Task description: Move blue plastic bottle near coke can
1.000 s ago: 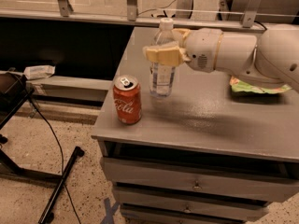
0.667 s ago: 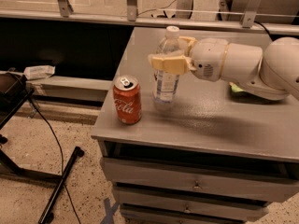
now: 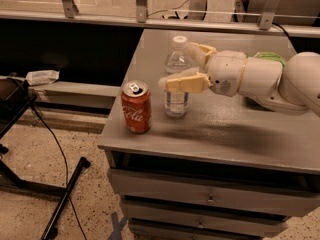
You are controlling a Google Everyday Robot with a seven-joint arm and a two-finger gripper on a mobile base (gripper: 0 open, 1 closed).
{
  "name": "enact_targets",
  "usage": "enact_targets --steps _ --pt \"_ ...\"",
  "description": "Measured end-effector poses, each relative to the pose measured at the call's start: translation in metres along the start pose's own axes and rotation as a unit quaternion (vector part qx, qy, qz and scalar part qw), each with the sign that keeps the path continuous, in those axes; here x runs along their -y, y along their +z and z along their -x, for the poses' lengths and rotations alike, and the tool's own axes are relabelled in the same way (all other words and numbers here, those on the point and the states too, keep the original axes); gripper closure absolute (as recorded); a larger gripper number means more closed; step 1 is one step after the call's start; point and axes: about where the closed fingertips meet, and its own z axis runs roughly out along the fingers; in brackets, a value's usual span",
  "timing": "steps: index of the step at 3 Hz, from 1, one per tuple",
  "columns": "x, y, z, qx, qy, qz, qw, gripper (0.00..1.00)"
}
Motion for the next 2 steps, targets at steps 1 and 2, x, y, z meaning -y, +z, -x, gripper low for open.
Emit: enact_targets --steps 1,2 --pt "-0.0001 0.0002 0.0001 0.000 0.000 0.000 1.0000 0.00" --pt "0.0028 -0.0074 0.0039 -0.004 -0.003 -0.004 1.0000 0.00"
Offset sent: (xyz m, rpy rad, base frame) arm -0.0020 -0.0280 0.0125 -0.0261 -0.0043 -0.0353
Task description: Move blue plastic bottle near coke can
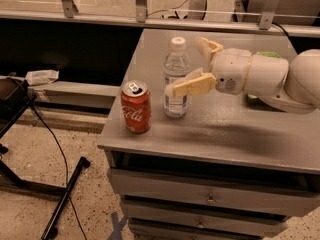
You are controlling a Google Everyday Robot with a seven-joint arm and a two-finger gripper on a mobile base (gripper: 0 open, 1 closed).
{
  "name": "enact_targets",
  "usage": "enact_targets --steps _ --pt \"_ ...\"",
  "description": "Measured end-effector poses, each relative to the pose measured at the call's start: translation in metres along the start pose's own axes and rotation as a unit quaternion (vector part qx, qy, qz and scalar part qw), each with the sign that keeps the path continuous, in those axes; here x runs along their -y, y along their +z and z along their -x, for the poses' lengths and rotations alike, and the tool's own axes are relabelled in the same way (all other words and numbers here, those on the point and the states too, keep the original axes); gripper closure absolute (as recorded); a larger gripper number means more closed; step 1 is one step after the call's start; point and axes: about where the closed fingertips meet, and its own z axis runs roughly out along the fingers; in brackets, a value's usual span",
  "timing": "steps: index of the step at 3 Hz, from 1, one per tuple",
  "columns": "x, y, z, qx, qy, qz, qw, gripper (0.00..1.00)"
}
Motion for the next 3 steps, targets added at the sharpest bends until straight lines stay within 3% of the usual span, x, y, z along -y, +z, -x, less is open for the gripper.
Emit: enact_targets --steps 2,3 --pt "0.037 -0.103 0.050 -0.023 -0.046 -0.085 0.9951 0.00" --pt "0.037 -0.103 0.050 -0.023 -0.046 -0.085 0.9951 0.00"
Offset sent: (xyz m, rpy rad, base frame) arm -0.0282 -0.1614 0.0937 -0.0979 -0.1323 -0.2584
